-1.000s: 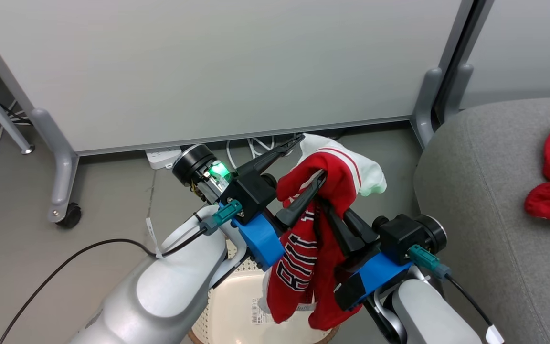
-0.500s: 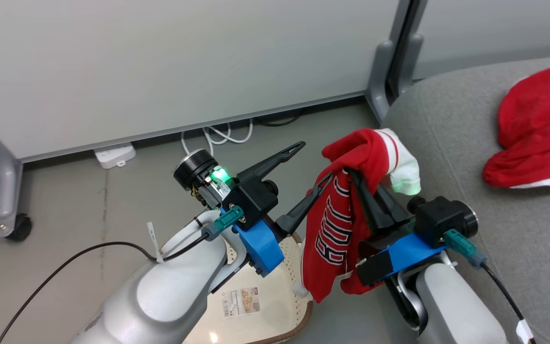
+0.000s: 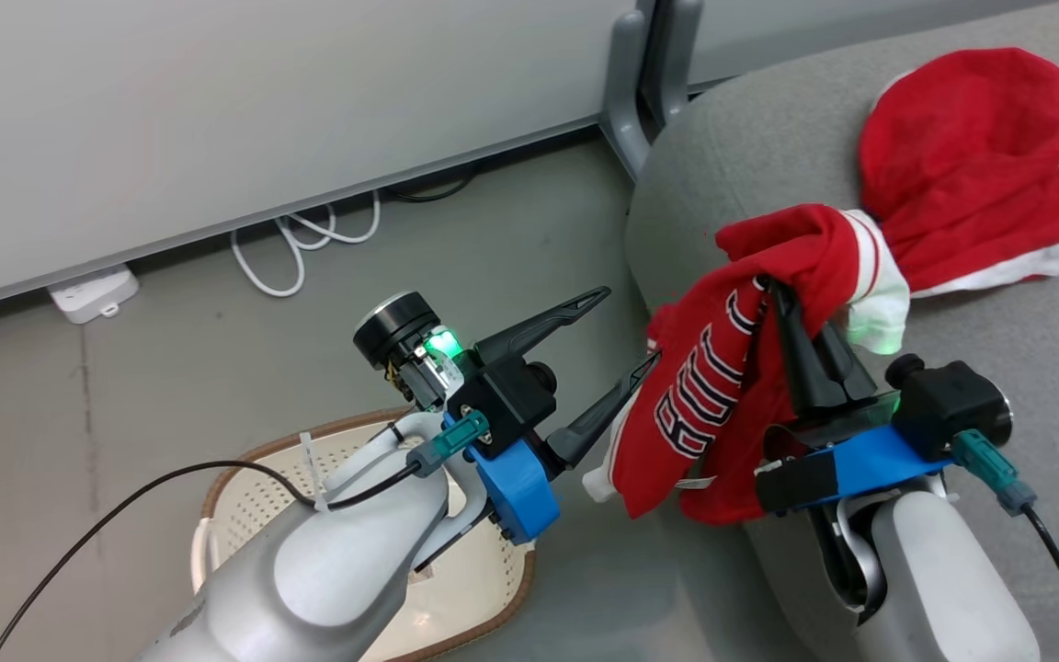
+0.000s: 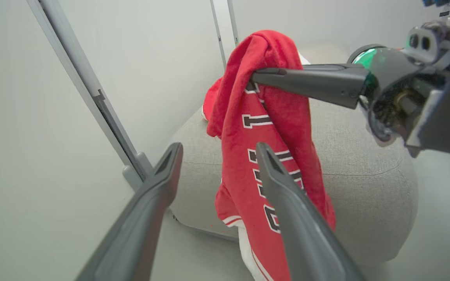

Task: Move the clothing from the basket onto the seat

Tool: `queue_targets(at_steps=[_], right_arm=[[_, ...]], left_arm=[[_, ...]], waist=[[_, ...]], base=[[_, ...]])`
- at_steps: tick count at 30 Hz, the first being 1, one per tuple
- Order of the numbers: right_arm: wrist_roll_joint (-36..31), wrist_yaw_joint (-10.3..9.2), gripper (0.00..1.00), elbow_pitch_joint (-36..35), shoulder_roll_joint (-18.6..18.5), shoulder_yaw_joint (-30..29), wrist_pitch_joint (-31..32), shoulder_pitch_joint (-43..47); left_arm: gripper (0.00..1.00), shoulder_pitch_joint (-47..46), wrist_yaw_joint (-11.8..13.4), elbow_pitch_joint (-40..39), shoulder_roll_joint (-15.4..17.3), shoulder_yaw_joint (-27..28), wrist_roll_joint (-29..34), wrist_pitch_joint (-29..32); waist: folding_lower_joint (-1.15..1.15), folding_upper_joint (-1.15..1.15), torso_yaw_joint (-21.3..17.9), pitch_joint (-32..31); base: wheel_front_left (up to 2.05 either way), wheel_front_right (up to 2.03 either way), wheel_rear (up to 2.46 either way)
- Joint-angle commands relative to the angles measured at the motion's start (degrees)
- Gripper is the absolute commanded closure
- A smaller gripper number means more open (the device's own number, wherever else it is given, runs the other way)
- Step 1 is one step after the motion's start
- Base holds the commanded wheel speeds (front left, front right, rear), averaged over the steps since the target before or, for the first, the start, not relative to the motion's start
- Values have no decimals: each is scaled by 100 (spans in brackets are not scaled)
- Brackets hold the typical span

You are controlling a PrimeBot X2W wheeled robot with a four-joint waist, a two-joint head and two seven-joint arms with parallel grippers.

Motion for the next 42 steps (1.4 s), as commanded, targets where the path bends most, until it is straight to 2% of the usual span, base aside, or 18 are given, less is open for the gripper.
queue_targets(at_steps=[1, 12, 21, 29, 35, 42], right_arm=[[-26, -4, 100, -64, -3, -37, -4, 67], [-72, -4, 100, -333, 30, -524, -4, 386], [-97, -4, 100, -406, 57, -633, -4, 462], [-178, -4, 100, -617, 9, -777, -5, -253], [-236, -4, 100, -1019, -379, -1152, -4, -1386], [-161, -4, 100, -1259, -1258, -1982, -4, -2783]], left_arm=[[0, -58, -7, -19, 8, 4, 7, -16], [0, -124, -18, -24, -33, -237, -36, -12], [0, -187, -22, -19, -60, -304, -68, -14], [0, -376, 50, -197, 19, -233, -47, -7], [0, -656, 58, -454, 251, -163, 36, 121], [0, -1010, 44, -808, 570, -130, 153, 281]], waist=[[0, 0, -124, 86], [0, 0, -573, 353], [0, 0, -621, 453], [0, 0, -531, 838], [0, 0, -442, 1574], [0, 0, -355, 2448]], base=[[0, 0, 0], [0, 0, 0], [0, 0, 0], [0, 0, 0], [0, 0, 0], [0, 0, 0]])
